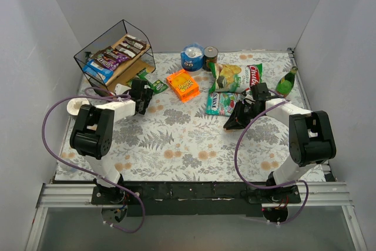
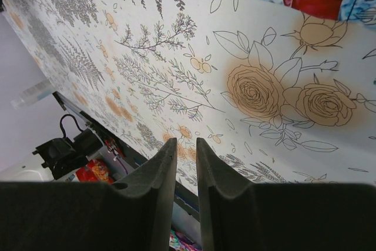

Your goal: Place and organize the candy bags onto the shelf

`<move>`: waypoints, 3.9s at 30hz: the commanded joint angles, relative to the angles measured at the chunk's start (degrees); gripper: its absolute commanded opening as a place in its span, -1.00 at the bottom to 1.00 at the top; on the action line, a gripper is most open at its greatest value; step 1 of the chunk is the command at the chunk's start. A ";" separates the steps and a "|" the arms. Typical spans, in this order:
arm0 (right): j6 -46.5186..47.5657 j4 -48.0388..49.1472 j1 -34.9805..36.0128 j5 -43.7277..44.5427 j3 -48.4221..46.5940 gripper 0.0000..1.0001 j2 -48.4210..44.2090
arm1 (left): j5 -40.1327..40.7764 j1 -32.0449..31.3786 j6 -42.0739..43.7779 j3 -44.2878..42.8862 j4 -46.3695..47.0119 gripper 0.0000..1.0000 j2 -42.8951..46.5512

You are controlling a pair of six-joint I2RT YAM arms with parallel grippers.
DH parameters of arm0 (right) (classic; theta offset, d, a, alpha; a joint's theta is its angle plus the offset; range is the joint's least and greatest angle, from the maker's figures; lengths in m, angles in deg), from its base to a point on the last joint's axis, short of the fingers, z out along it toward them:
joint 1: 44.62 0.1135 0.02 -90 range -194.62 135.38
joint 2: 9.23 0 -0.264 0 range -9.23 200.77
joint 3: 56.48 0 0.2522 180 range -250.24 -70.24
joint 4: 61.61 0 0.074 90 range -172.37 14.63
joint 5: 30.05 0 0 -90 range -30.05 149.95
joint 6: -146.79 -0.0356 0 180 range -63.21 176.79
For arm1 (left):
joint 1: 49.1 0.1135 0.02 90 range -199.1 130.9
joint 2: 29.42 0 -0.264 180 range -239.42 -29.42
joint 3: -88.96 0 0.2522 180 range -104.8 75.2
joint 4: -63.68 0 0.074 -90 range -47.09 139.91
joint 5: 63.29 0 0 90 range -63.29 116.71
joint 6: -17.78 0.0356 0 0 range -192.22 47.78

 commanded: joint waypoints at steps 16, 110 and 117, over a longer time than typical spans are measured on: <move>2.04 -0.82 -0.46 -0.13 0.73 -0.46 0.66 | 4.56 0.31 -1.43 -0.13 7.58 -0.53 -2.35; -39.94 36.09 38.39 44.97 -49.64 0.19 40.38 | 12.39 -0.31 23.97 -22.19 -54.12 0.89 49.60; -48.31 40.75 38.39 41.44 -47.00 0.19 43.28 | 12.21 -0.31 25.12 -22.46 -54.30 0.89 49.68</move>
